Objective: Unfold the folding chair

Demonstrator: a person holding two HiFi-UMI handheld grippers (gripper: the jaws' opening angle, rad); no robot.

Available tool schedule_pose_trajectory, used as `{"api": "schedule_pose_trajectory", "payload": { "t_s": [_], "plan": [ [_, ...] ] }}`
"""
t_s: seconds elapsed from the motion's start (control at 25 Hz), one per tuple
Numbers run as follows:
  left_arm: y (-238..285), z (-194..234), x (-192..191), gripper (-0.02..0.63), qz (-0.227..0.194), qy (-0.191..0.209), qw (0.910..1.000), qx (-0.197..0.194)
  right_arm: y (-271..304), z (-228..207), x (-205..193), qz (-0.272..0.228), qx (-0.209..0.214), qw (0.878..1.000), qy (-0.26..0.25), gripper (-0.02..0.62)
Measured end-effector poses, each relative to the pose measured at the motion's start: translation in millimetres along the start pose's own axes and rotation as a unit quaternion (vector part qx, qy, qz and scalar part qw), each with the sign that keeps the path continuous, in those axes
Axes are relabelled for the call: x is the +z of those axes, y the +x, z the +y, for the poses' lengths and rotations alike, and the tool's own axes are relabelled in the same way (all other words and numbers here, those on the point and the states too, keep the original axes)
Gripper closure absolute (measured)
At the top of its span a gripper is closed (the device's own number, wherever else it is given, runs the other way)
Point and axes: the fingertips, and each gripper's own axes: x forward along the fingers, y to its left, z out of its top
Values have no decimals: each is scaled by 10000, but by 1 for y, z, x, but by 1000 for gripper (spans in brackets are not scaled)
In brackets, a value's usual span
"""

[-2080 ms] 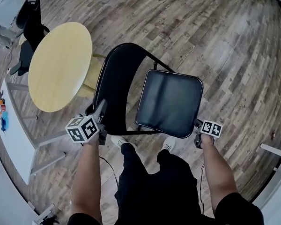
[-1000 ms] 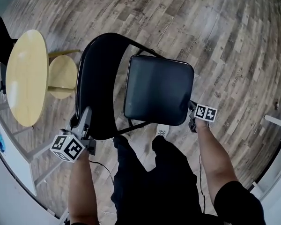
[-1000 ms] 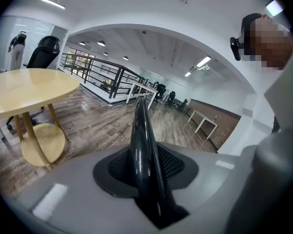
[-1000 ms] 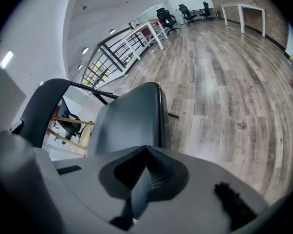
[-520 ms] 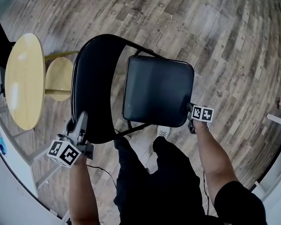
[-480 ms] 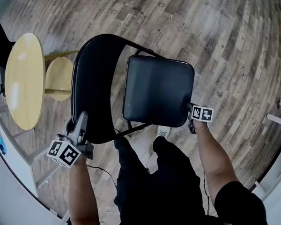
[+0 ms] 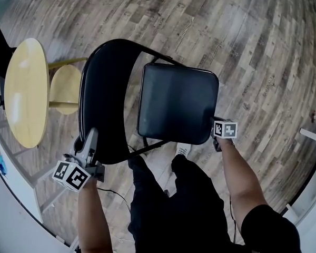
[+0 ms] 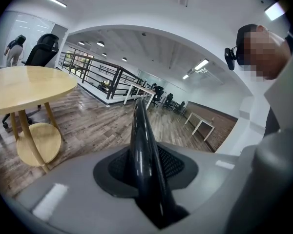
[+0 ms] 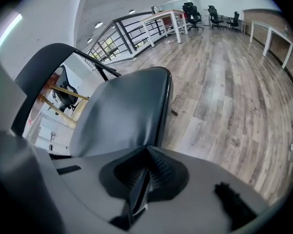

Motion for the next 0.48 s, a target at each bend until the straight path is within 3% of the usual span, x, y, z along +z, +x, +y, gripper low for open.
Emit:
{"api": "schedule_pose_trajectory", "payload": {
  "t_s": [0.32, 0.48],
  "plan": [
    [0, 1, -2, 491, 3, -26, 10000, -20, 4, 2, -1, 429, -267, 9984, -252, 589],
    [0, 2, -4, 489, 7, -25, 10000, -48, 2, 0, -4, 807, -37, 9967, -25, 589]
  ]
}}
